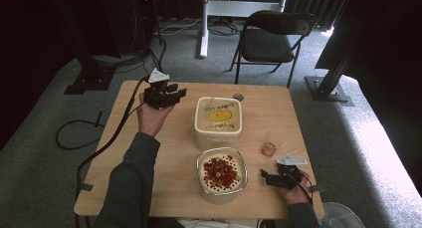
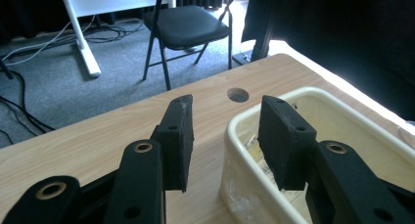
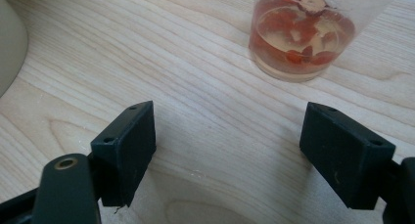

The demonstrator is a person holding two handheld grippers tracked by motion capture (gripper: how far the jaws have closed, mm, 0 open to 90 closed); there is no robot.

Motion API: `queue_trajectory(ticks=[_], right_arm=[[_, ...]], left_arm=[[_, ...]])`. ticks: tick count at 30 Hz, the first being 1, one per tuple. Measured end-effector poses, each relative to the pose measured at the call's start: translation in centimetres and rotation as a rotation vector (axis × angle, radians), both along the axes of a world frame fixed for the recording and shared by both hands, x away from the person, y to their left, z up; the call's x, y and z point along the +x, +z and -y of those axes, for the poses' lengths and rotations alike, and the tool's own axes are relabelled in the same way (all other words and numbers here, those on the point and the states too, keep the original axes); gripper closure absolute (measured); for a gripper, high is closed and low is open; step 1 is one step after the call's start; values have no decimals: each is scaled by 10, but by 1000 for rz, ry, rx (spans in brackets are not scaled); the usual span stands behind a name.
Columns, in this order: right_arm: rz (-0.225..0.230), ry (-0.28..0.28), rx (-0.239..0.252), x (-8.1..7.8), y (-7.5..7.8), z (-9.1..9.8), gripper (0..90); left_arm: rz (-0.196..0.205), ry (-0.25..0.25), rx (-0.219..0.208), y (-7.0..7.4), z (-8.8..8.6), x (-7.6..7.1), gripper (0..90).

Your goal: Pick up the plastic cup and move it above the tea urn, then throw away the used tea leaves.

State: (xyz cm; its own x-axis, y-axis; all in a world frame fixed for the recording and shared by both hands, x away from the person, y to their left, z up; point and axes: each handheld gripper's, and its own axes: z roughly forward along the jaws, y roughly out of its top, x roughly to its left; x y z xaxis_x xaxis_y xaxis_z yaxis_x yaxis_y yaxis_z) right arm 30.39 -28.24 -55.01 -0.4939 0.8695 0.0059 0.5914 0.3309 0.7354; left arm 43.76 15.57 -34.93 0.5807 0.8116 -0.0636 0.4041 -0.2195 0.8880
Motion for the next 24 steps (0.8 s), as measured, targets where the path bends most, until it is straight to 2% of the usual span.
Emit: queue_trajectory(ticks=[2, 4, 10, 17, 19, 24], right_arm=[[0, 0, 0, 0, 0, 0, 203], [0, -3, 0, 0, 0, 0, 203], [-1, -3, 1, 0, 0, 0, 203], [0, -3, -1, 0, 0, 0, 198], [-4, -5, -2, 1, 0, -1, 167], [-9, 6, -8, 0, 0, -1, 157]], left_arm=[[0, -1, -5, -2, -1, -1, 578], [5, 5, 15, -6, -3, -4, 570], [9, 20, 9, -10, -11, -8, 565], [24, 41, 27, -15, -22, -21, 552], [28, 38, 29, -17, -24, -24, 549], [51, 37, 62, -25, -26, -35, 522]])
